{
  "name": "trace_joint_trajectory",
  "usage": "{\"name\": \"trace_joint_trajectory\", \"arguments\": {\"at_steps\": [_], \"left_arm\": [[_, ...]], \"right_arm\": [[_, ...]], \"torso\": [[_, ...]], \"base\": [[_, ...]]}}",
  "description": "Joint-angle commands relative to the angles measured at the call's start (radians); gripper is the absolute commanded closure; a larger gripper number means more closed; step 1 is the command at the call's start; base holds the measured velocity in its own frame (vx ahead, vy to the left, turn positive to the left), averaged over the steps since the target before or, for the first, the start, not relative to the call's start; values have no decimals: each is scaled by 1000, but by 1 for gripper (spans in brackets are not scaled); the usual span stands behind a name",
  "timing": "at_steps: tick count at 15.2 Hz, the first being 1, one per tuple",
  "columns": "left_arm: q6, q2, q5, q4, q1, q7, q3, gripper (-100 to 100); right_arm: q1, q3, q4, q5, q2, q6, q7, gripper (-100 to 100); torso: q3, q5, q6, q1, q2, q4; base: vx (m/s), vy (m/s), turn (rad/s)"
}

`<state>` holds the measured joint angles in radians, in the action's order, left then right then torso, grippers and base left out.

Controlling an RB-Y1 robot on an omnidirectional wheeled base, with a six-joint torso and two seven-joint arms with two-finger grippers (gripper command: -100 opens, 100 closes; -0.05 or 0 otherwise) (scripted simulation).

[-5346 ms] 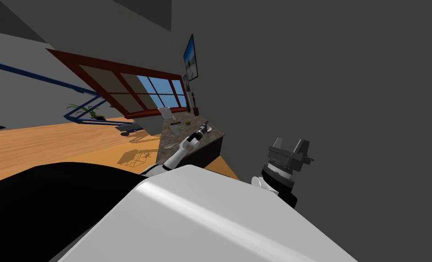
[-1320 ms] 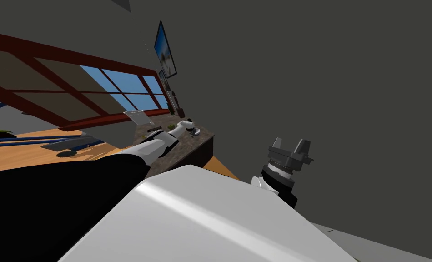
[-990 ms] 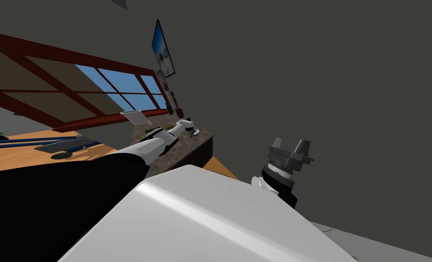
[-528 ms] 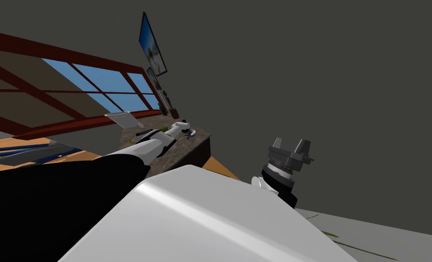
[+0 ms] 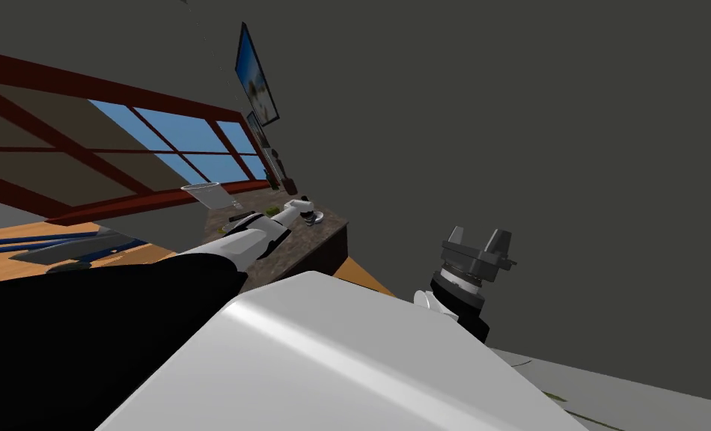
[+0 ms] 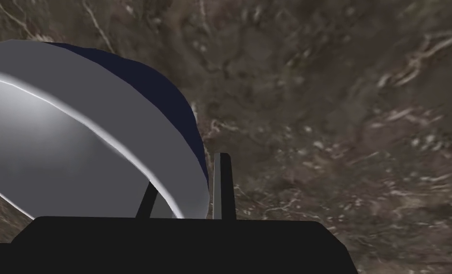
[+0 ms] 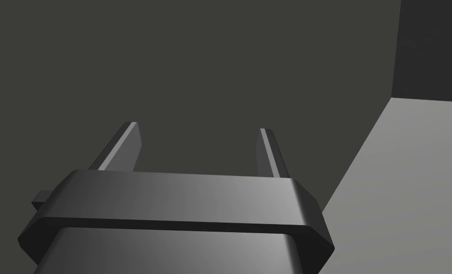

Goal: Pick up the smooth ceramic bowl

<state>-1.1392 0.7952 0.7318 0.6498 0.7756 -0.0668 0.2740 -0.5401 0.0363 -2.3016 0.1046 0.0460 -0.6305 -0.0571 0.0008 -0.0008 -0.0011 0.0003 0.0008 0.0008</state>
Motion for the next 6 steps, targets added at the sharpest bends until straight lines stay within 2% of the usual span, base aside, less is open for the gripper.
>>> {"name": "trace_joint_trajectory", "arguments": {"at_steps": [1,2,3,6], "left_arm": [[-25,-18,-6,13,31,23,26,100],[-41,-25,-9,30,44,35,39,100],[-41,-25,-9,30,44,35,39,100],[-34,-28,-10,15,49,29,39,100]], "right_arm": [[0,0,0,0,0,0,0,0],[0,0,0,0,0,0,0,0],[0,0,0,0,0,0,0,0],[0,0,0,0,0,0,0,0]], "torso": [[0,0,0,0,0,0],[0,0,0,0,0,0],[0,0,1,0,0,0],[0,0,2,-1,0,0]], "base": [[-2,20,251],[-5,25,232],[-6,21,102],[-2,8,-23]]}}
